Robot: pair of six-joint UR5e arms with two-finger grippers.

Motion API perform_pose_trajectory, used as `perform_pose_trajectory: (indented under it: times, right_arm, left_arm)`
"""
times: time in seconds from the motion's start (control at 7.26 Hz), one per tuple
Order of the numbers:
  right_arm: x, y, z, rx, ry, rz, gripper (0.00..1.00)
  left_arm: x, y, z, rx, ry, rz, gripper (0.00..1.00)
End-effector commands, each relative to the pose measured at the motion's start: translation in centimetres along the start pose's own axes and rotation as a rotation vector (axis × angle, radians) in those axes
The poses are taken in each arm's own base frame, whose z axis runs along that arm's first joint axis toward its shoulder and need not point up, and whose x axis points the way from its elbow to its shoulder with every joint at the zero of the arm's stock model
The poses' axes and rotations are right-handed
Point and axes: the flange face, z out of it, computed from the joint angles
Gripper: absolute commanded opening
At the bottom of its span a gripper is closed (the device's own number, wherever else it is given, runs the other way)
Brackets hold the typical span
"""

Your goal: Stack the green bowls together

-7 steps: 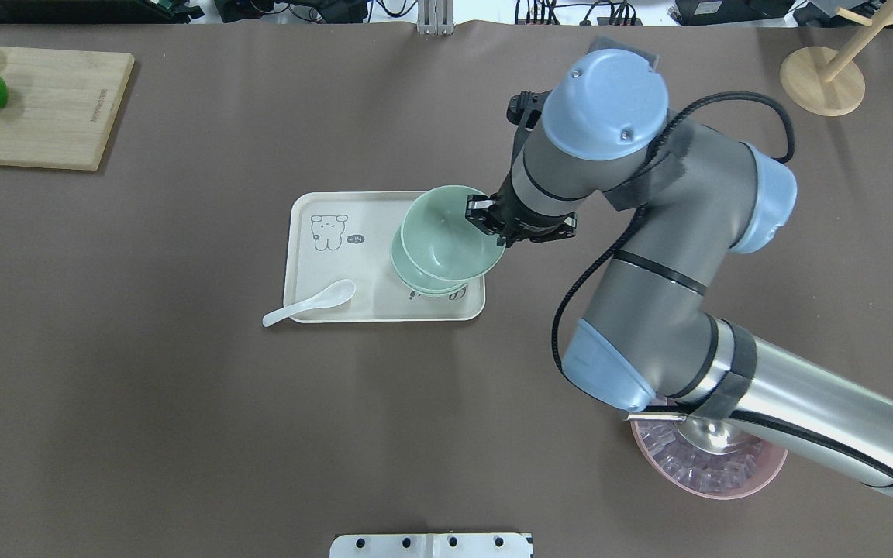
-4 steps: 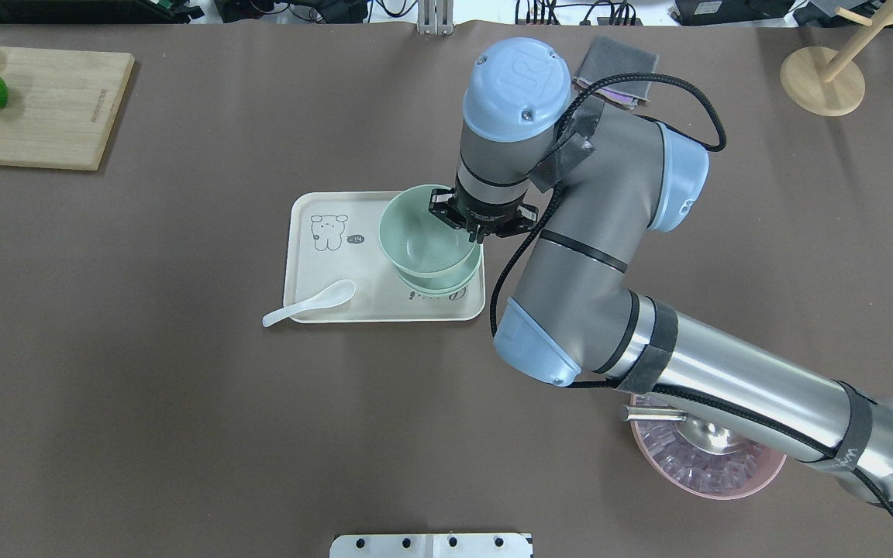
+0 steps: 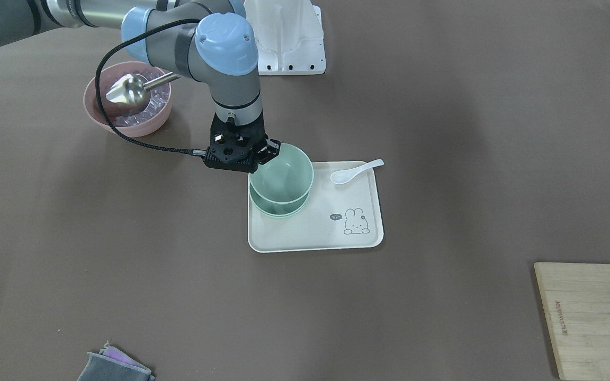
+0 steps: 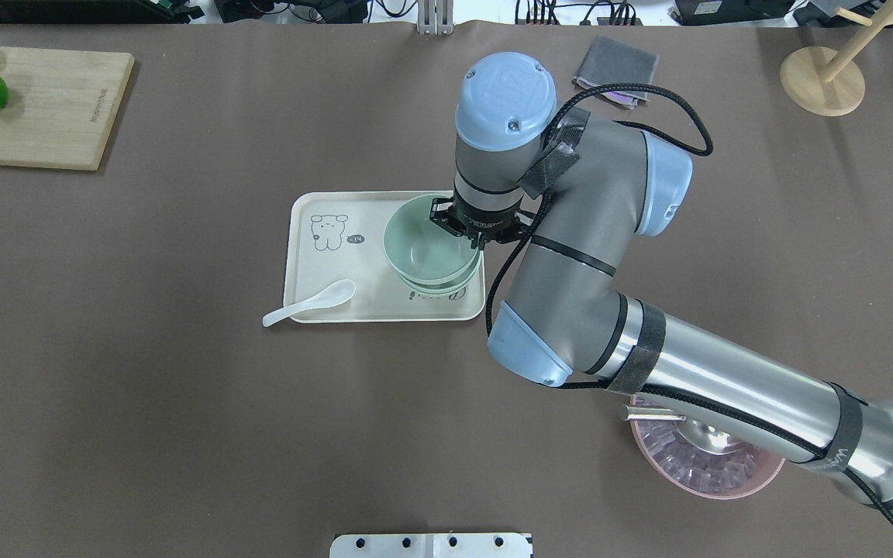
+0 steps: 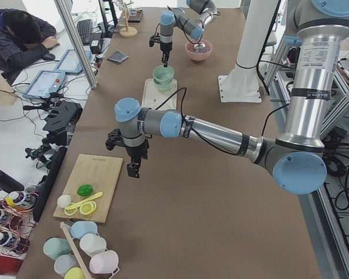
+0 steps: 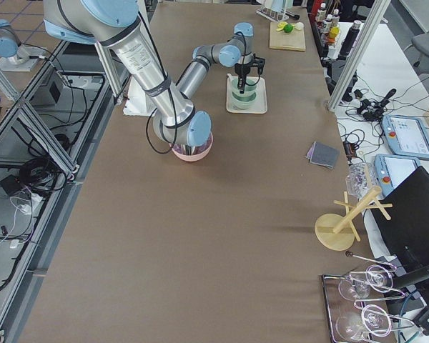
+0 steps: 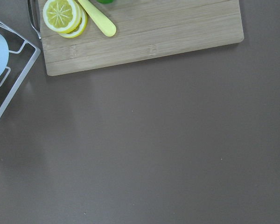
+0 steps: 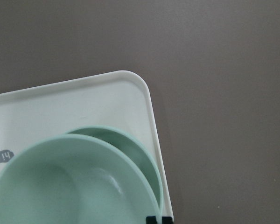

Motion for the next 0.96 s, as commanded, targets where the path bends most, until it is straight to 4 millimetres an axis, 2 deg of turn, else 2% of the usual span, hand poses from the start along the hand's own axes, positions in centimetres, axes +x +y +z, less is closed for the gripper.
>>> perform_pose_trajectory:
  times: [0.0,0.41,0.83]
  right_arm:
    - [0.2,-0.2,1.1,0.001,-0.005,-0.014,0.0]
    - [0.3,-0.4,2.1,-0.004,0.003,-0.014,0.0]
    - [0.2,-0.1,2.3,-0.008,0.004,-0.018,0.0]
  left_arm:
    - [0.0,0.1,0.0,-0.002,0.0,-0.001,0.98]
    - [0.0,0.0,0.1,-0.001,0.0,0.001,0.98]
    - [0.0,0.0,0.1,-0.001,0.0,0.001,0.98]
